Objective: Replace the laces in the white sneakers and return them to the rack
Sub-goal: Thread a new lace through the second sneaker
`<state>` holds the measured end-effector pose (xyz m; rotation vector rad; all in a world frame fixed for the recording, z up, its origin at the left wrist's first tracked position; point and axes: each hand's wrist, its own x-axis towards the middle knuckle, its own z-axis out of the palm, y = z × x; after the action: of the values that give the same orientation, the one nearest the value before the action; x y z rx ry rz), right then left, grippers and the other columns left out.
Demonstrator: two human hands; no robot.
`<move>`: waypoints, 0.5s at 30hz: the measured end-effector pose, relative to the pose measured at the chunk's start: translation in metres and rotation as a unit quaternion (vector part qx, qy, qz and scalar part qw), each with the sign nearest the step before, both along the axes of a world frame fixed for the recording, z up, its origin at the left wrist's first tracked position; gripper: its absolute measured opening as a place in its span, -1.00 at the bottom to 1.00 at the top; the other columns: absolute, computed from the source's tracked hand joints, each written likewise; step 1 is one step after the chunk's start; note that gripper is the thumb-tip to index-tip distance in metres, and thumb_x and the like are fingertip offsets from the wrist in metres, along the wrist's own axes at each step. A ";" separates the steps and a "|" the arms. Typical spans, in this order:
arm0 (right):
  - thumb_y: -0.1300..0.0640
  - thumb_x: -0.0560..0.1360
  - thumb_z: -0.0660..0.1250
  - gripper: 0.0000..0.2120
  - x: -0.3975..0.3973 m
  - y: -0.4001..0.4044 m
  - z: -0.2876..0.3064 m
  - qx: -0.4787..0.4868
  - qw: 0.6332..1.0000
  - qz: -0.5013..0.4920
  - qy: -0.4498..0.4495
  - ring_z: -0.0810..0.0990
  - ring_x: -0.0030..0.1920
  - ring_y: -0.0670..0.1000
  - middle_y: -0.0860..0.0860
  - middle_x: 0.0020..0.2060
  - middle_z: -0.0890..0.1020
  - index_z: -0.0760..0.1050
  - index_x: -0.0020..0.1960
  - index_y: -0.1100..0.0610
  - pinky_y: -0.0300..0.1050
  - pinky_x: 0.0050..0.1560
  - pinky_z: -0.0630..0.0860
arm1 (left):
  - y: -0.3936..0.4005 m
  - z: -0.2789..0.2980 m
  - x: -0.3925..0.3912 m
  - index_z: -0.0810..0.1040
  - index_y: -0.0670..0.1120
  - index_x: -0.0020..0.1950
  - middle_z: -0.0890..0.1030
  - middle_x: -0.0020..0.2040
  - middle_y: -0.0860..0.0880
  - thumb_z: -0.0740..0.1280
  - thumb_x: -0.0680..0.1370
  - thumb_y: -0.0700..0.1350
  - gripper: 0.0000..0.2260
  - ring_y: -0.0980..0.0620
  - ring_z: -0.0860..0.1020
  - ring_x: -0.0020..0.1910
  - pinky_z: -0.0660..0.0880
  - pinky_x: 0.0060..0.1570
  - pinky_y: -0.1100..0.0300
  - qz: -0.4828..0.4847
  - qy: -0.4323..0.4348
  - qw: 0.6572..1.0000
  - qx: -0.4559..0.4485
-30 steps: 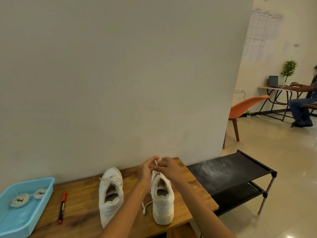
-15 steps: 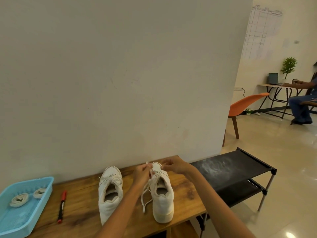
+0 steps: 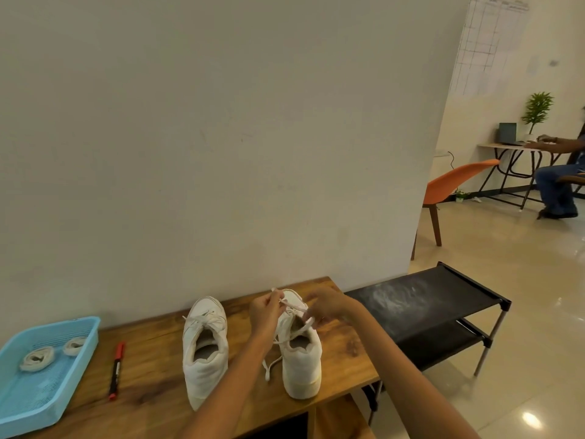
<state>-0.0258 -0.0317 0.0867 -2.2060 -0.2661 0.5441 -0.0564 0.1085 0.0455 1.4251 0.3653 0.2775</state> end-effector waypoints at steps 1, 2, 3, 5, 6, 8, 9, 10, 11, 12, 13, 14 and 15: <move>0.31 0.51 0.30 -0.72 0.003 -0.004 0.000 -0.004 1.000 0.002 -0.009 0.56 -0.23 -0.07 0.07 -0.11 0.59 0.50 0.22 0.23 -0.26 -0.22 0.58 | 0.004 -0.004 0.001 0.59 -0.25 -0.25 0.59 -0.28 -0.18 0.29 0.55 -0.18 -0.78 -0.05 0.55 -0.25 0.49 -0.17 0.10 0.004 -0.003 0.999 0.043; 0.29 0.52 0.29 -0.81 0.004 -0.009 0.001 -0.009 1.000 0.008 -0.018 0.54 -0.25 -0.10 0.02 -0.18 0.58 0.56 0.12 0.22 -0.26 -0.20 0.56 | 0.008 -0.007 0.002 0.58 -0.24 -0.27 0.56 -0.33 -0.15 0.28 0.56 -0.16 -0.75 -0.02 0.50 -0.30 0.43 -0.23 0.11 0.002 -0.009 0.997 0.078; 0.26 0.52 0.29 -0.87 0.006 -0.013 0.003 -0.015 1.000 0.013 -0.021 0.52 -0.26 -0.11 0.00 -0.21 0.58 0.59 0.02 0.18 -0.26 -0.20 0.54 | 0.011 -0.010 0.003 0.55 -0.22 -0.32 0.52 -0.38 -0.12 0.26 0.57 -0.14 -0.71 -0.01 0.44 -0.35 0.37 -0.28 0.13 0.001 -0.015 0.994 0.108; 0.23 0.51 0.31 -0.91 0.006 -0.019 0.008 -0.019 0.999 0.001 -0.028 0.51 -0.27 -0.10 0.00 -0.25 0.58 0.60 -0.11 0.15 -0.27 -0.23 0.52 | 0.017 -0.011 0.004 0.46 -0.16 -0.39 0.43 -0.44 -0.09 0.24 0.58 -0.14 -0.68 0.01 0.34 -0.39 0.27 -0.32 0.15 0.015 -0.020 0.986 0.166; 0.23 0.52 0.31 -0.90 0.007 -0.021 0.008 -0.007 0.999 -0.024 -0.036 0.49 -0.29 -0.08 0.02 -0.28 0.56 0.60 -0.10 0.20 -0.27 -0.27 0.50 | 0.021 -0.010 0.004 0.43 -0.14 -0.40 0.41 -0.44 -0.09 0.23 0.58 -0.17 -0.68 0.02 0.32 -0.40 0.25 -0.33 0.16 0.029 -0.012 0.980 0.194; 0.23 0.54 0.28 -0.83 0.011 -0.025 0.008 0.053 0.991 -0.101 -0.068 0.45 -0.34 -0.04 0.04 -0.35 0.53 0.60 -0.09 0.31 -0.26 -0.35 0.46 | 0.030 -0.009 0.007 0.40 -0.13 -0.43 0.41 -0.46 -0.07 0.21 0.56 -0.23 -0.67 0.01 0.33 -0.44 0.26 -0.37 0.20 0.032 0.034 0.960 0.274; 0.24 0.55 0.27 -0.81 0.013 -0.026 0.007 0.079 0.983 -0.132 -0.097 0.44 -0.38 -0.03 0.05 -0.39 0.53 0.59 -0.14 0.31 -0.24 -0.37 0.45 | 0.033 -0.008 0.008 0.40 -0.13 -0.42 0.42 -0.46 -0.05 0.20 0.56 -0.21 -0.67 0.00 0.38 -0.44 0.30 -0.38 0.21 -0.002 0.078 0.943 0.323; 0.24 0.55 0.27 -0.80 0.015 -0.026 0.006 0.086 0.977 -0.147 -0.126 0.43 -0.41 -0.03 0.05 -0.41 0.53 0.58 -0.19 0.29 -0.22 -0.38 0.44 | 0.036 -0.005 0.007 0.45 -0.15 -0.35 0.47 -0.44 -0.06 0.21 0.57 -0.16 -0.71 -0.03 0.45 -0.43 0.38 -0.38 0.21 -0.055 0.136 0.920 0.364; 0.24 0.55 0.27 -0.81 0.015 -0.025 0.006 0.081 0.977 -0.139 -0.143 0.44 -0.43 -0.03 0.05 -0.41 0.54 0.57 -0.20 0.28 -0.24 -0.39 0.43 | 0.037 -0.002 0.003 0.50 -0.19 -0.24 0.55 -0.38 -0.09 0.20 0.59 -0.09 -0.73 -0.05 0.53 -0.41 0.46 -0.37 0.20 -0.114 0.203 0.890 0.392; 0.24 0.54 0.28 -0.83 0.013 -0.023 0.006 0.068 0.981 -0.113 -0.145 0.45 -0.44 -0.05 0.03 -0.39 0.56 0.58 -0.16 0.28 -0.28 -0.41 0.43 | 0.036 0.001 0.001 0.52 -0.22 -0.12 0.63 -0.29 -0.12 0.19 0.61 -0.03 -0.71 -0.07 0.59 -0.38 0.52 -0.33 0.19 -0.151 0.247 0.858 0.424; 0.23 0.54 0.30 -0.87 0.011 -0.019 0.007 0.059 0.986 -0.076 -0.134 0.46 -0.43 -0.07 0.01 -0.37 0.58 0.58 -0.12 0.27 -0.32 -0.43 0.41 | 0.033 0.006 0.001 0.53 -0.23 -0.06 0.66 -0.18 -0.13 0.17 0.62 -0.01 -0.69 -0.08 0.62 -0.29 0.53 -0.27 0.18 -0.155 0.247 0.830 0.475; 0.22 0.53 0.32 -0.90 0.009 -0.015 0.006 0.056 0.991 -0.036 -0.119 0.48 -0.43 -0.09 -0.01 -0.35 0.61 0.58 -0.10 0.23 -0.33 -0.44 0.39 | 0.030 0.011 0.002 0.55 -0.23 -0.03 0.66 -0.09 -0.13 0.14 0.63 -0.03 -0.69 -0.08 0.63 -0.17 0.49 -0.20 0.17 -0.121 0.211 0.820 0.518; 0.21 0.51 0.34 -0.94 0.006 -0.010 0.007 0.059 0.993 0.001 -0.106 0.49 -0.43 -0.11 -0.03 -0.34 0.63 0.57 -0.13 0.18 -0.34 -0.45 0.38 | 0.025 0.017 0.003 0.57 -0.22 0.00 0.65 -0.03 -0.14 0.12 0.63 -0.08 -0.70 -0.08 0.60 -0.09 0.45 -0.15 0.16 -0.082 0.151 0.827 0.535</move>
<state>-0.0201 -0.0414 0.0936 -2.1483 -0.4022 0.2870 -0.0534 0.1330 0.0626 2.6228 0.3484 0.0959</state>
